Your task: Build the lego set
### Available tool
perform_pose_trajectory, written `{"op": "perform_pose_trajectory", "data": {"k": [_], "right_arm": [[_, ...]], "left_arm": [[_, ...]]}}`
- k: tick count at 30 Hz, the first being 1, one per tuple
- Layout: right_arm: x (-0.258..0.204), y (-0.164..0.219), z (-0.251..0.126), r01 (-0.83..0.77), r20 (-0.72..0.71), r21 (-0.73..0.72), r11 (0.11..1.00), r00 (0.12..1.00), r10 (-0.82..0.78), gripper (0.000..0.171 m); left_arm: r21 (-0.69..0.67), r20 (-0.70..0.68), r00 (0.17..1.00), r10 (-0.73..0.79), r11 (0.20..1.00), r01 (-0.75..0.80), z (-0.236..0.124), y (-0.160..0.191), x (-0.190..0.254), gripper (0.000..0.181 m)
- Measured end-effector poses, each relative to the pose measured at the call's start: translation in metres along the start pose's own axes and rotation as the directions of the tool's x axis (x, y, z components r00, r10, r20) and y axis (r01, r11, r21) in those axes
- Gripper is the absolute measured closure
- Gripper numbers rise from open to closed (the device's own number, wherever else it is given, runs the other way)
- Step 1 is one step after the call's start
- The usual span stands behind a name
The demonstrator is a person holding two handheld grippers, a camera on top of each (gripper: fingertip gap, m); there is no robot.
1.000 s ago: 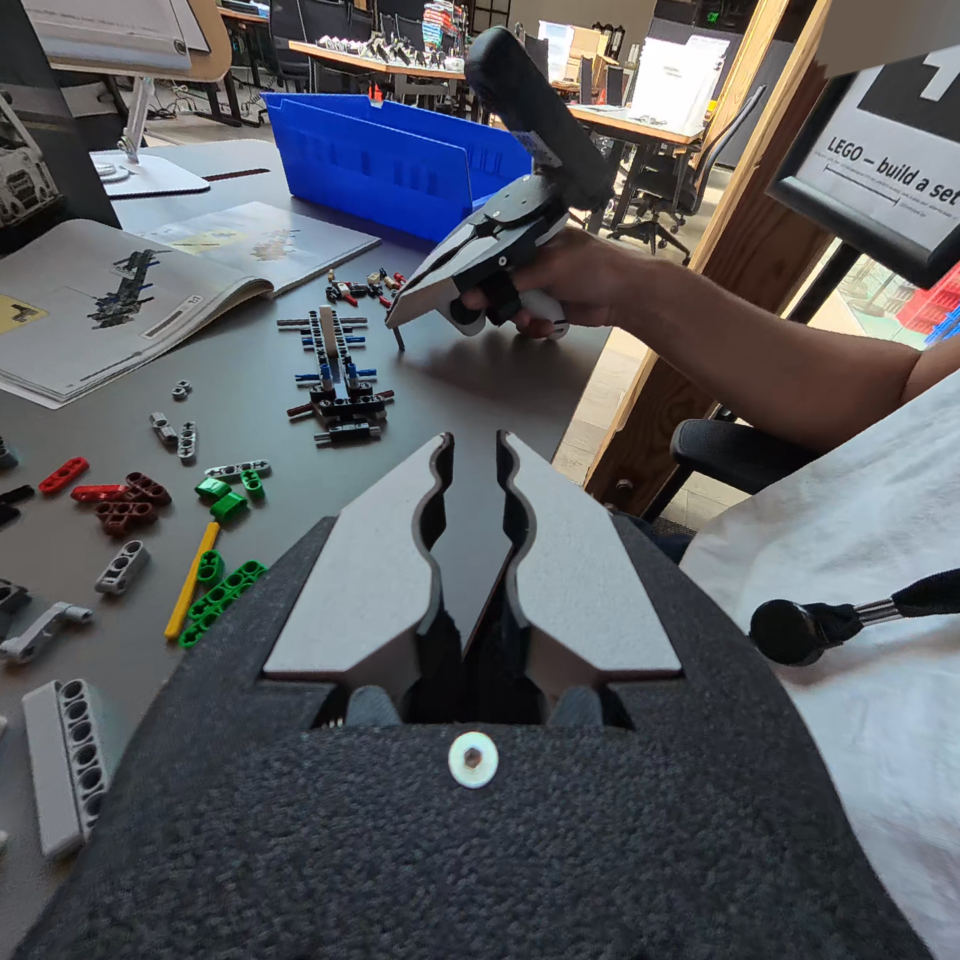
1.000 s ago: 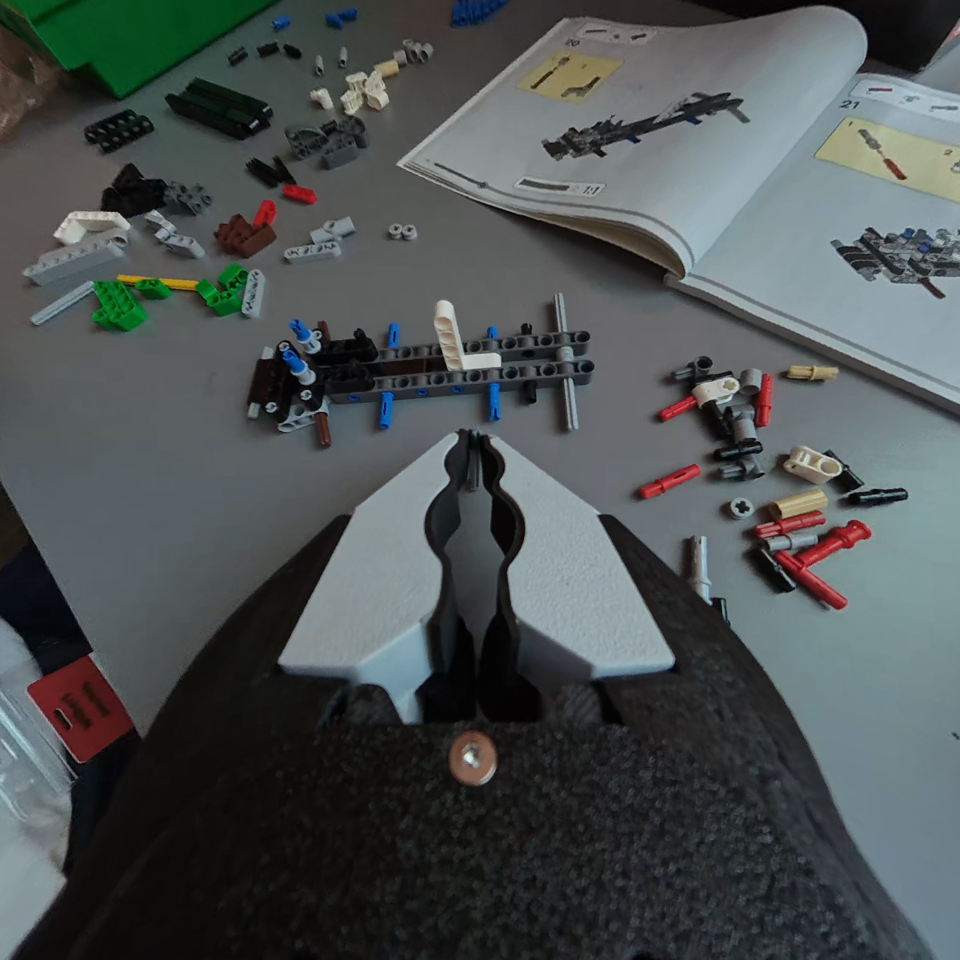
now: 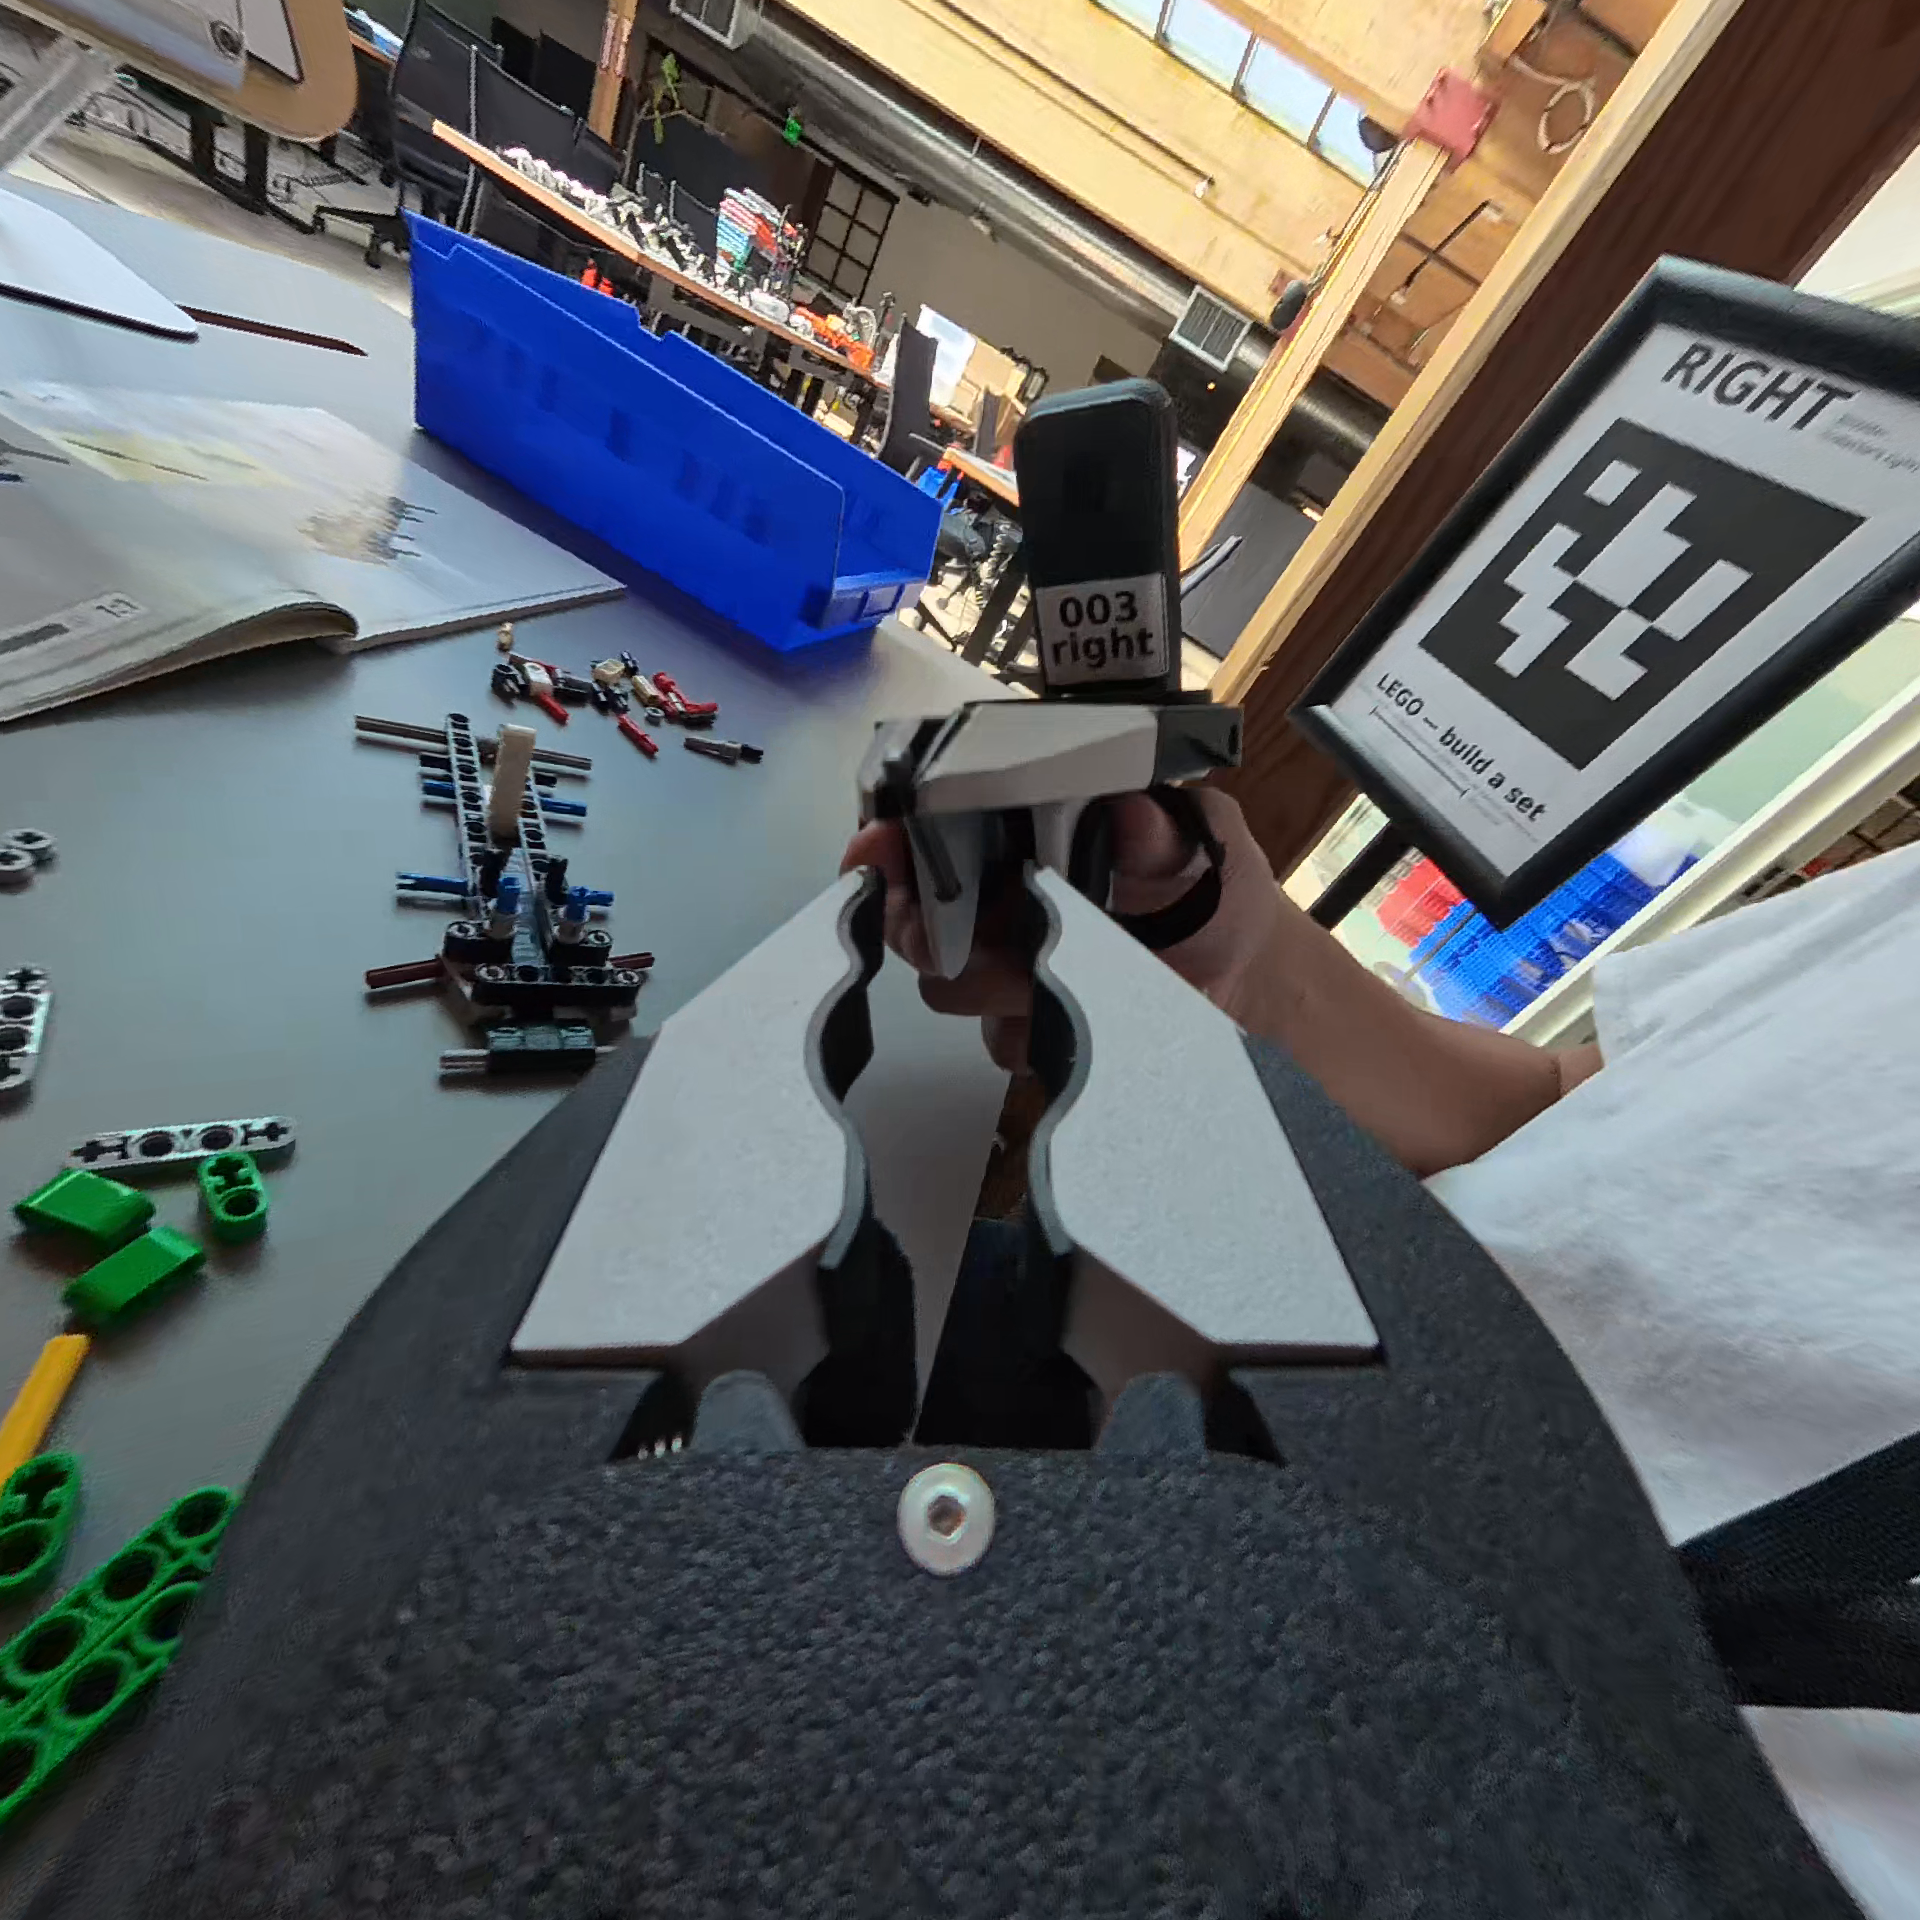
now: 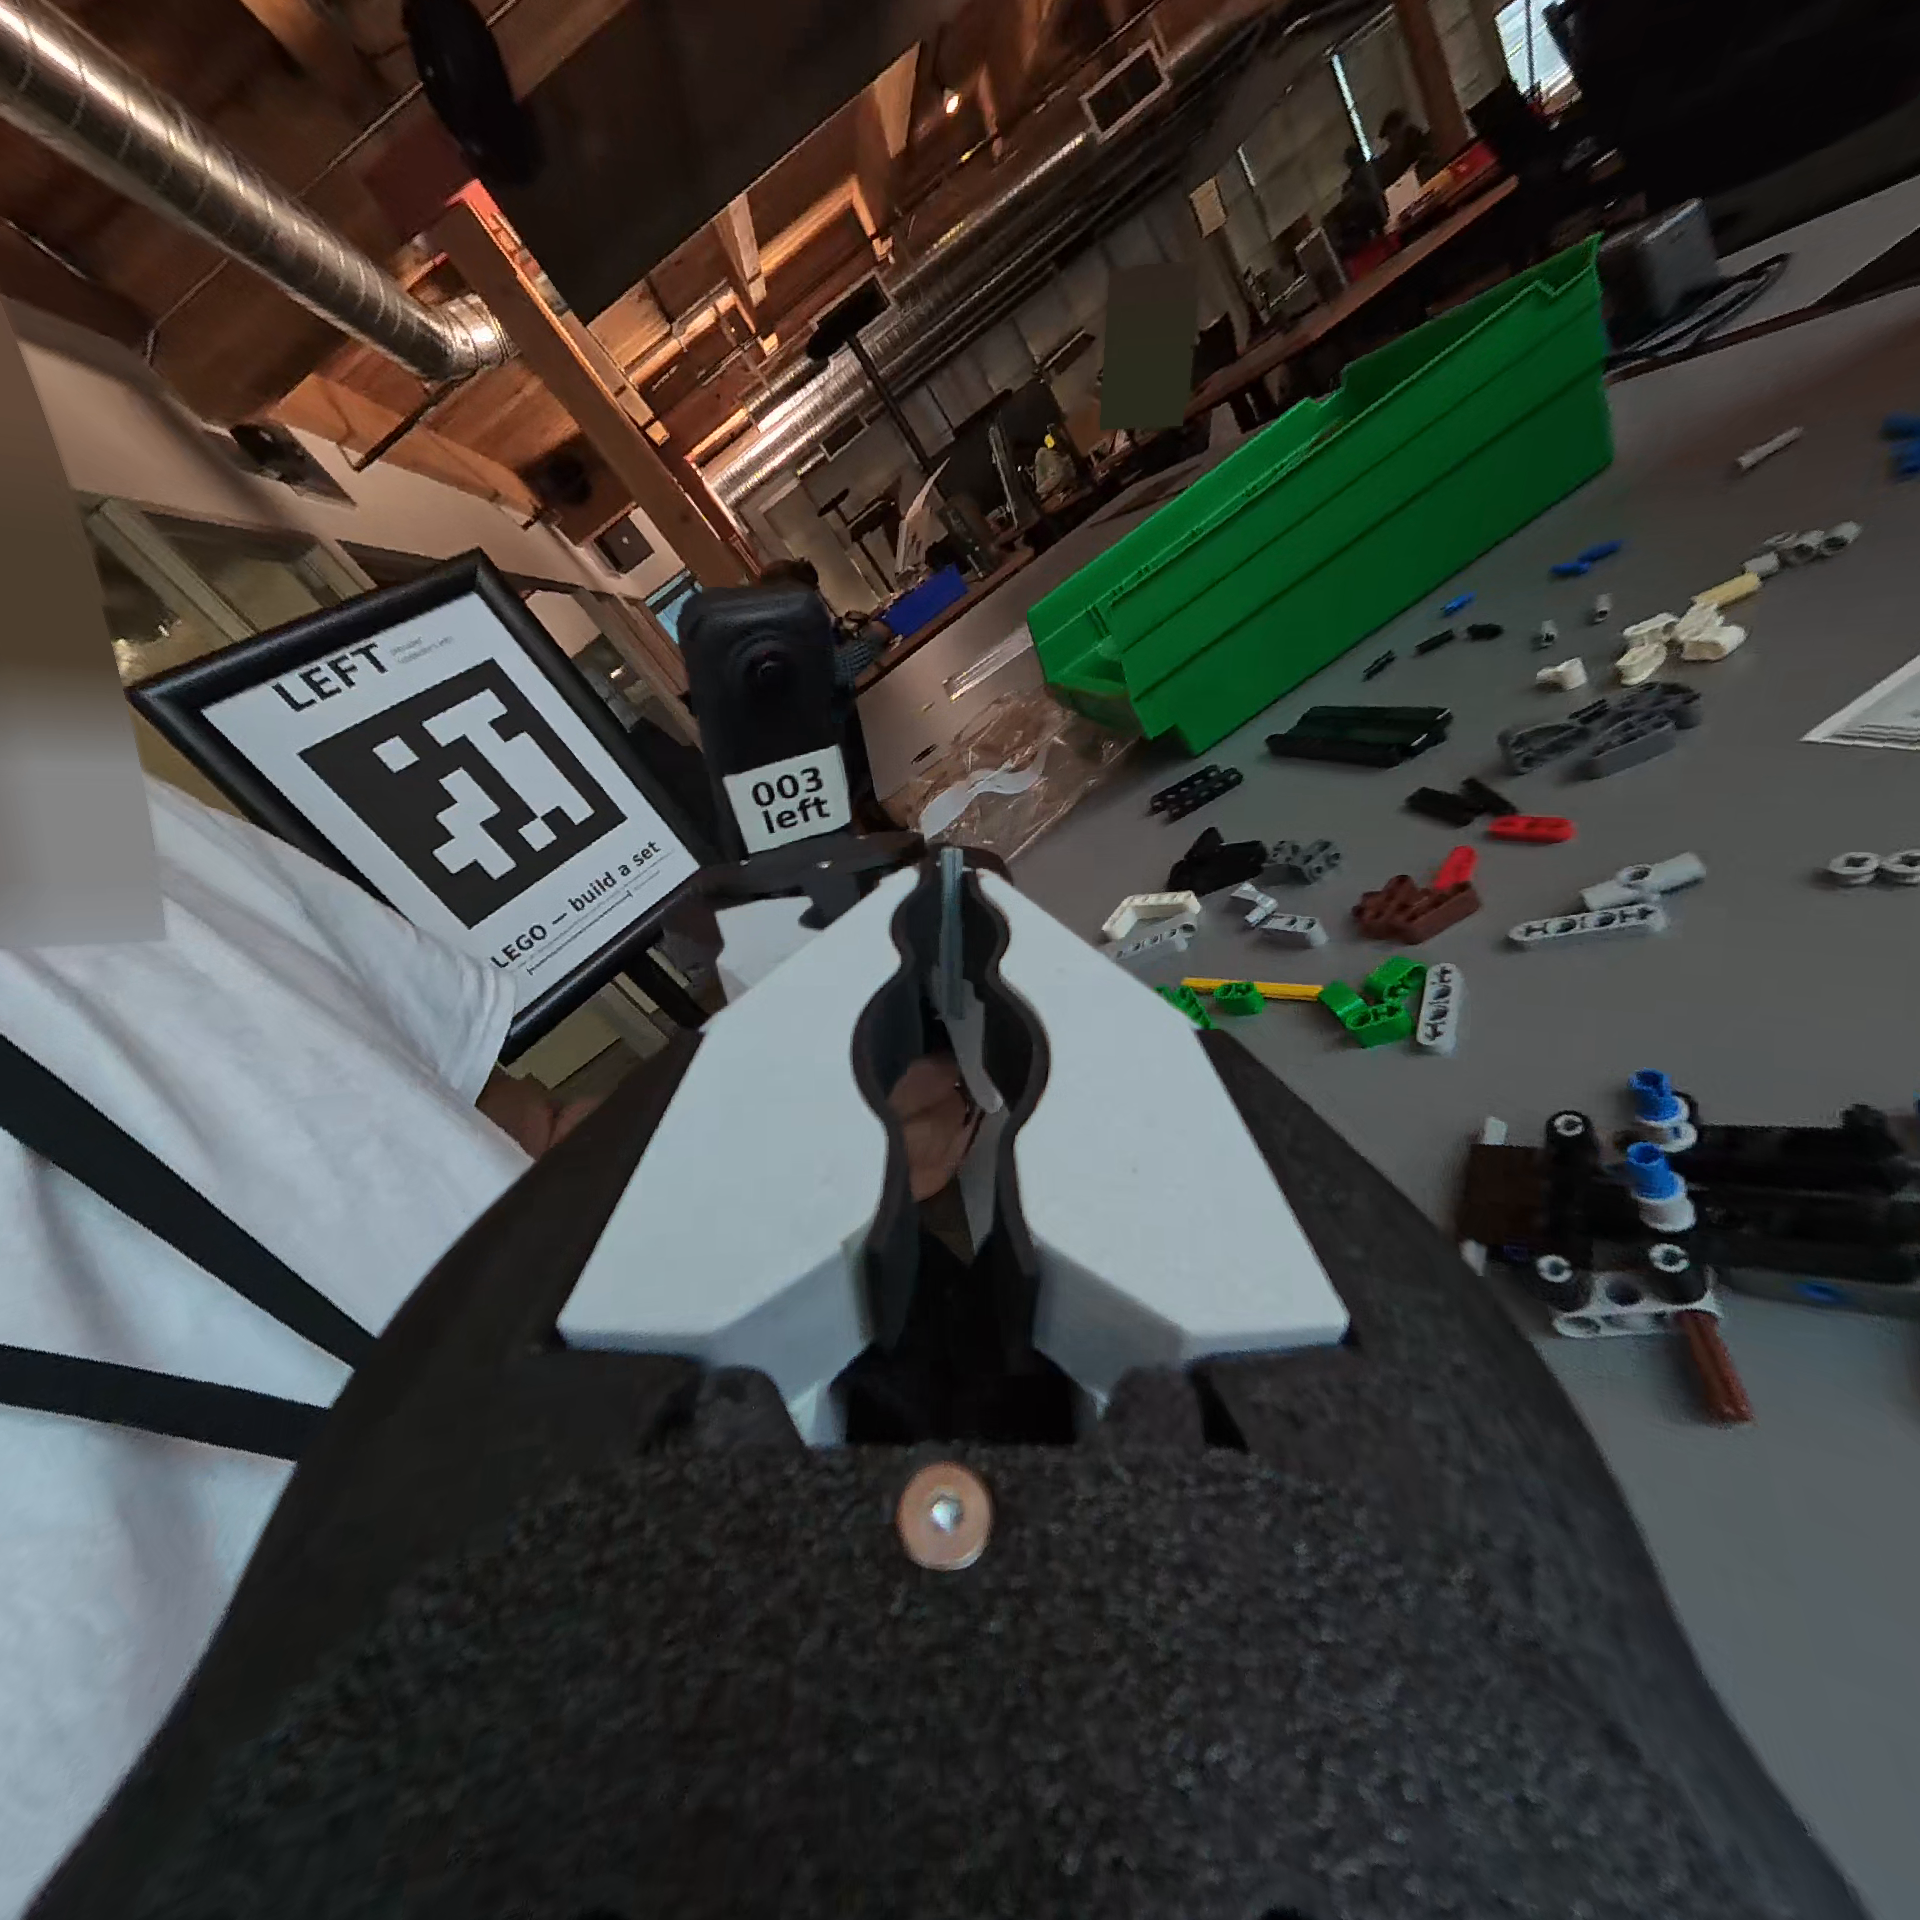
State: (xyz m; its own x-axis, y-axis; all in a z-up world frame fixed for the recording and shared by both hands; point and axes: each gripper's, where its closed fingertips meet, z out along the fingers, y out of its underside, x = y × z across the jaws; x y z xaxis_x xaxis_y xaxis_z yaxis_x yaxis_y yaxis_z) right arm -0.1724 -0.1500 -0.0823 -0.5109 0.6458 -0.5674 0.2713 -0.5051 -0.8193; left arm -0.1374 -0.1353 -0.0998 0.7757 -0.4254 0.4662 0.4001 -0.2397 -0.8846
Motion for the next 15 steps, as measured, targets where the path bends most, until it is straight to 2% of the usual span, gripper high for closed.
{"op": "perform_pose_trajectory", "data": {"k": [2, 3, 6, 9, 12, 15], "right_arm": [[0.001, 0.01, 0.003, 0.02, -0.012, -0.031, 0.999, 1.0, -0.02, 0.171], [-0.001, 0.01, 0.003, 0.026, -0.005, -0.024, 0.999, 1.0, -0.026, 0.171], [0.003, 0.017, -0.003, 0.083, -0.038, -0.084, 0.993, 0.996, -0.087, 0.171], [0.009, 0.022, -0.01, 0.15, -0.088, -0.177, 0.973, 0.982, -0.167, 0.171], [0.009, 0.033, -0.013, 0.218, -0.102, -0.278, 0.935, 0.962, -0.255, 0.171], [0.014, 0.037, -0.013, 0.251, -0.14, -0.32, 0.914, 0.941, -0.307, 0.17]], "left_arm": [[0.007, -0.016, 1.0, -0.015, 1.0, 0.015, 0.001, 0.001, 0.0, 0.167], [0.0, 0.003, 1.0, -0.002, 1.0, 0.002, 0.001, 0.003, -0.003, 0.177], [-0.074, 0.038, 0.998, 0.059, 0.996, -0.056, -0.002, 0.013, -0.007, 0.179], [-0.189, 0.089, 0.967, 0.239, 0.957, -0.22, -0.007, 0.02, -0.015, 0.179], [-0.334, 0.088, 0.894, 0.438, 0.859, -0.388, -0.008, 0.032, -0.018, 0.179], [-0.373, 0.106, 0.877, 0.469, 0.836, -0.402, -0.008, 0.035, -0.024, 0.179]]}}
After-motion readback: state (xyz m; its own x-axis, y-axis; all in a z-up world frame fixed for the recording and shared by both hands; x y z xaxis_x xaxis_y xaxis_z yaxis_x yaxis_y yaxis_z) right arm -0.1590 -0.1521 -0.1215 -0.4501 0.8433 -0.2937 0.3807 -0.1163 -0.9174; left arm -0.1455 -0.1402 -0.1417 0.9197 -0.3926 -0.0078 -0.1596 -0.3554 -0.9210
